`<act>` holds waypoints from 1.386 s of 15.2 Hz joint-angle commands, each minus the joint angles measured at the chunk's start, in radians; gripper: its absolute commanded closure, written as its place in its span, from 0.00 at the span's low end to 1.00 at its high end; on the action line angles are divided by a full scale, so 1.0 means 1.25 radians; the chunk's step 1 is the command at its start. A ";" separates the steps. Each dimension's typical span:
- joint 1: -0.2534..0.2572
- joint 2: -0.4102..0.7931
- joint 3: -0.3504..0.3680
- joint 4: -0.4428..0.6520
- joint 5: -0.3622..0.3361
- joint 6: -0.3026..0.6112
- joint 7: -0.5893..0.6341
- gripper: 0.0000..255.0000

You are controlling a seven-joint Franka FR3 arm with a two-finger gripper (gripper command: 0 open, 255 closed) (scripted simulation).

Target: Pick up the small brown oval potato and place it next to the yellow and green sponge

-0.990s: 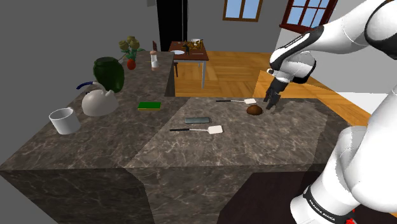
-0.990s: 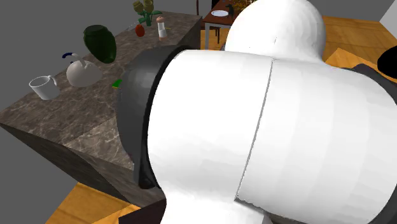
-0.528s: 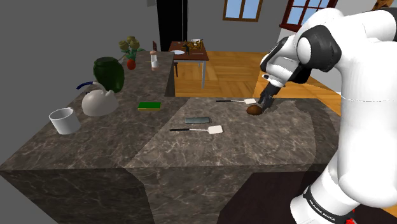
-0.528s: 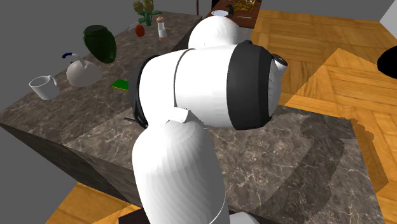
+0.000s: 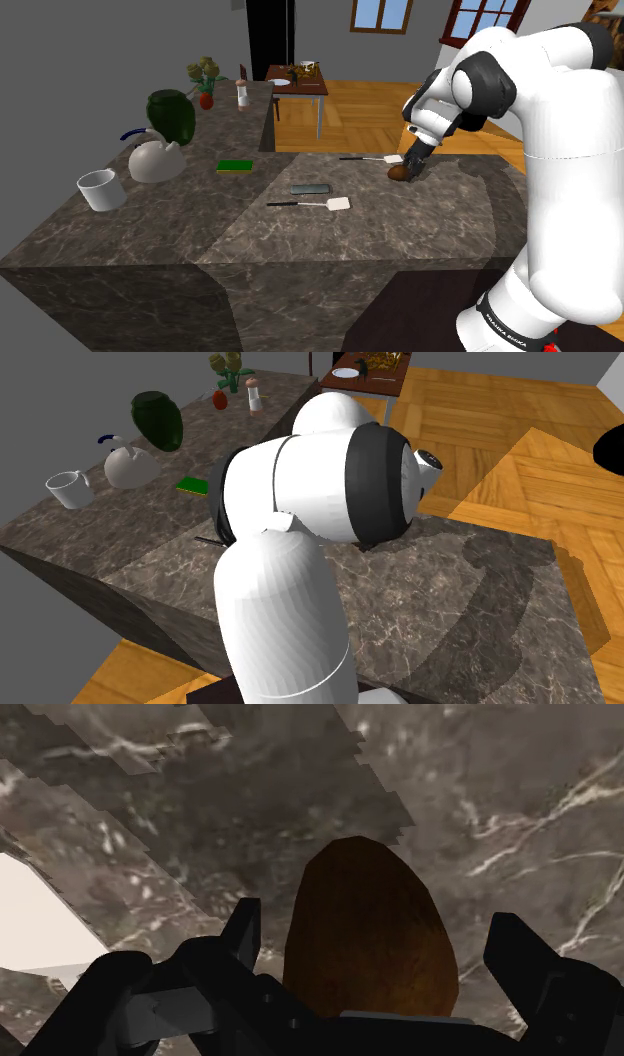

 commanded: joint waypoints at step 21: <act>0.022 -0.039 -0.029 0.000 -0.041 -0.021 0.032 1.00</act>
